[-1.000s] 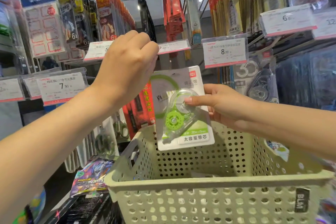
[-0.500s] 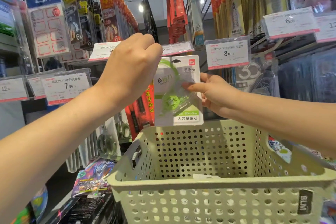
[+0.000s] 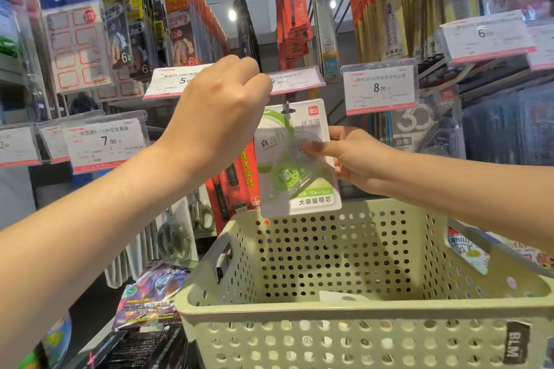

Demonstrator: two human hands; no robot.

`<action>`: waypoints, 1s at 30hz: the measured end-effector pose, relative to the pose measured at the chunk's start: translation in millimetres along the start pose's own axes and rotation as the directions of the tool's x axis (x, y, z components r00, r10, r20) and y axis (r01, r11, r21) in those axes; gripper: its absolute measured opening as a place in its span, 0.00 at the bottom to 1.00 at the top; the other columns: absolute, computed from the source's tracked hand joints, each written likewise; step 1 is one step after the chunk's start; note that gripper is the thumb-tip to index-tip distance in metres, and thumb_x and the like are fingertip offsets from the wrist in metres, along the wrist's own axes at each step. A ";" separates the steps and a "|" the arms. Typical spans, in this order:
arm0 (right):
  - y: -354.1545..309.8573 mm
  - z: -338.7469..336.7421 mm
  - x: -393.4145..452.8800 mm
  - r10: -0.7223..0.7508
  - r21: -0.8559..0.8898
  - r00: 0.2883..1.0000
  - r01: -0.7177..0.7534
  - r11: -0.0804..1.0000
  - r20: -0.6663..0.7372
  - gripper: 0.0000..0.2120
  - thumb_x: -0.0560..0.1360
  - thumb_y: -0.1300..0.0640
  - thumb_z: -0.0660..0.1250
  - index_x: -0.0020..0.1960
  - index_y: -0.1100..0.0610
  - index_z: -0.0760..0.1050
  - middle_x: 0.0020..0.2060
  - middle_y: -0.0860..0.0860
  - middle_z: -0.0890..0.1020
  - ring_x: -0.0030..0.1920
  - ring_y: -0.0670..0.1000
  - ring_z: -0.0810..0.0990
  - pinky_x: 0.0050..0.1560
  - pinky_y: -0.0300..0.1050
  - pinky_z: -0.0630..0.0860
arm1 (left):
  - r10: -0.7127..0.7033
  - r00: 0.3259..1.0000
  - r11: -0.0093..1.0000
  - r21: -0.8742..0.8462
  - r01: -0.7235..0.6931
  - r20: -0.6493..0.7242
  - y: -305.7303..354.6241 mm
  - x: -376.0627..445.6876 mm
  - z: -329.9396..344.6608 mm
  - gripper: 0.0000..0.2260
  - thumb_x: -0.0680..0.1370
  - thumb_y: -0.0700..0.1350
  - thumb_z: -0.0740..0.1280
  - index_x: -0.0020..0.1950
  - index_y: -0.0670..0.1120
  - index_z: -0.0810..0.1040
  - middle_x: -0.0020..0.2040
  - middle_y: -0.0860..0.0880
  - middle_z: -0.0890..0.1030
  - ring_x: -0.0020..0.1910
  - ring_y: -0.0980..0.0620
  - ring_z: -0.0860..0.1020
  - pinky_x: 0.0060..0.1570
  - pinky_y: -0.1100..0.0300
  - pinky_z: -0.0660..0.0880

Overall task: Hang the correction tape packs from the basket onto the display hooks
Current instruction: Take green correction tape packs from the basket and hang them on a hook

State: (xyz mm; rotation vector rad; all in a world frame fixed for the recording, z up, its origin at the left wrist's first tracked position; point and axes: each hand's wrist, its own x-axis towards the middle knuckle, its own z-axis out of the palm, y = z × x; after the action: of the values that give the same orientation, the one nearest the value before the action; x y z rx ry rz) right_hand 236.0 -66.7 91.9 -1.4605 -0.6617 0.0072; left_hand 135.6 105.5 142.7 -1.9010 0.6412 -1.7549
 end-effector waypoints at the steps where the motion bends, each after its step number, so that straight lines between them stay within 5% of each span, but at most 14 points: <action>1: 2.2 -0.3 2.2 0.007 -0.003 1.000 -0.007 1.000 0.000 0.16 0.71 0.62 0.71 0.59 0.57 0.77 0.54 0.54 0.84 0.55 0.55 0.82 0.60 0.55 0.76 | 0.000 1.000 1.000 0.002 0.000 0.001 0.0 -0.3 0.1 0.05 0.68 0.26 0.66 0.36 0.35 0.76 0.32 0.38 0.75 0.31 0.42 0.73 0.27 0.47 0.72; 10: 18.1 4.0 30.9 0.046 -0.078 0.998 -0.050 0.996 -0.044 0.23 0.67 0.57 0.75 0.61 0.56 0.75 0.54 0.54 0.83 0.55 0.57 0.82 0.61 0.58 0.74 | 0.014 1.000 1.000 0.016 -0.014 0.013 0.5 -2.9 1.9 0.07 0.67 0.25 0.67 0.36 0.36 0.76 0.32 0.39 0.75 0.30 0.43 0.71 0.27 0.49 0.70; 16: 23.8 6.7 42.9 0.031 -0.145 0.995 -0.045 0.988 -0.092 0.19 0.71 0.61 0.71 0.61 0.58 0.75 0.55 0.57 0.82 0.55 0.59 0.81 0.58 0.60 0.76 | 0.009 1.000 1.000 0.007 -0.009 0.014 1.7 -5.1 2.7 0.07 0.67 0.25 0.67 0.35 0.36 0.76 0.32 0.39 0.75 0.30 0.42 0.72 0.27 0.49 0.71; 24: 34.8 -2.1 56.3 0.038 -0.336 0.988 -0.087 0.938 -0.148 0.40 0.55 0.36 0.72 0.63 0.53 0.73 0.58 0.53 0.80 0.55 0.56 0.79 0.59 0.56 0.75 | 0.016 1.000 1.000 0.018 -0.016 0.027 4.7 -5.8 2.6 0.07 0.68 0.26 0.67 0.35 0.36 0.76 0.32 0.38 0.75 0.30 0.43 0.71 0.27 0.50 0.70; 30: 15.7 -2.0 22.4 -0.007 -0.533 0.983 -0.094 0.841 -0.183 0.33 0.73 0.46 0.68 0.71 0.57 0.59 0.66 0.54 0.70 0.64 0.55 0.70 0.58 0.44 0.68 | 0.029 0.999 0.999 0.044 -0.031 0.038 12.5 -9.8 1.6 0.07 0.67 0.26 0.66 0.40 0.36 0.76 0.37 0.37 0.77 0.34 0.41 0.74 0.28 0.48 0.71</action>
State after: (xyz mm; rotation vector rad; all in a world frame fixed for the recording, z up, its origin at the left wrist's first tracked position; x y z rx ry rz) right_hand 261.3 -57.4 86.7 -1.9960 -0.4996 -0.2963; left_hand 136.2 101.9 127.1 -1.8802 0.6087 -1.6967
